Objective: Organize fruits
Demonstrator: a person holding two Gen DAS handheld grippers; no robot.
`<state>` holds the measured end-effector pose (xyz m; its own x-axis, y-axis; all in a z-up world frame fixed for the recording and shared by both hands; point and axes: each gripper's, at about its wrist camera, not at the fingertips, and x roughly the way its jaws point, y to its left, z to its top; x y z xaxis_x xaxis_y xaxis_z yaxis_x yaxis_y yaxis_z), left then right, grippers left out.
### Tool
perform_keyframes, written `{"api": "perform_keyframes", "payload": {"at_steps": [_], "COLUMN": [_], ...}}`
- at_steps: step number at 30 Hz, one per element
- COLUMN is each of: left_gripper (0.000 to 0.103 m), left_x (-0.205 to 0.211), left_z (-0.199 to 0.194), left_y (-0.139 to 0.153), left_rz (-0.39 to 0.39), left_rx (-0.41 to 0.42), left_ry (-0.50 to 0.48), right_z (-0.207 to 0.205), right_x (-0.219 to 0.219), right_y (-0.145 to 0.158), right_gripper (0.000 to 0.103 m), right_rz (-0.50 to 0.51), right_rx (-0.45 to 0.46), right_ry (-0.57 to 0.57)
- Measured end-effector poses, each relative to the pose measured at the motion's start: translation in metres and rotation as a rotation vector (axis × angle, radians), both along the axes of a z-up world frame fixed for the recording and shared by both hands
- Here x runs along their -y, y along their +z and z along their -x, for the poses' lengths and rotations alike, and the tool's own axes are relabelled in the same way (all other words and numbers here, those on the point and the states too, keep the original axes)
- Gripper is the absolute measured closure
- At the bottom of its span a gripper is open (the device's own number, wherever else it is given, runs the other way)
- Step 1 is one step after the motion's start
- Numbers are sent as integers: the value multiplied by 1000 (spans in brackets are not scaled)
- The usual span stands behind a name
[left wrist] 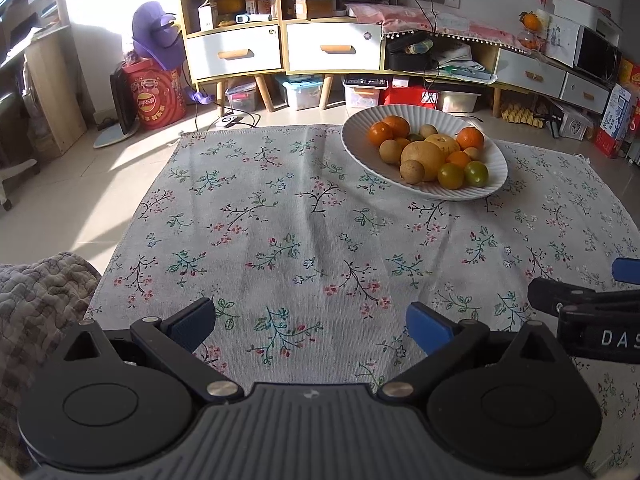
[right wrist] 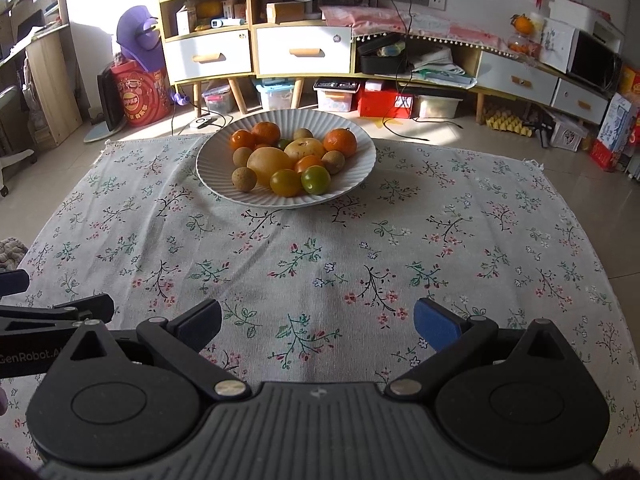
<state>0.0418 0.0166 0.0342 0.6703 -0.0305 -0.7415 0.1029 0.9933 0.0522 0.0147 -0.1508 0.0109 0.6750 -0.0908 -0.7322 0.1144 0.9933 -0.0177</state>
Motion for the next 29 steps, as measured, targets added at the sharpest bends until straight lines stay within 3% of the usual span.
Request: {"api": "perform_keyframes", "payload": {"at_steps": [29], "left_gripper": [4], "left_x": [4], "left_z": [1], "left_y": [2], "left_rz": [-11], "left_rx": [6], "left_ry": [-11], "right_z": [2], "right_x": [-5], "right_y": [-2], "right_gripper": [1], "right_rz": [30], "right_rx": [-11], "right_ry": [1]}}
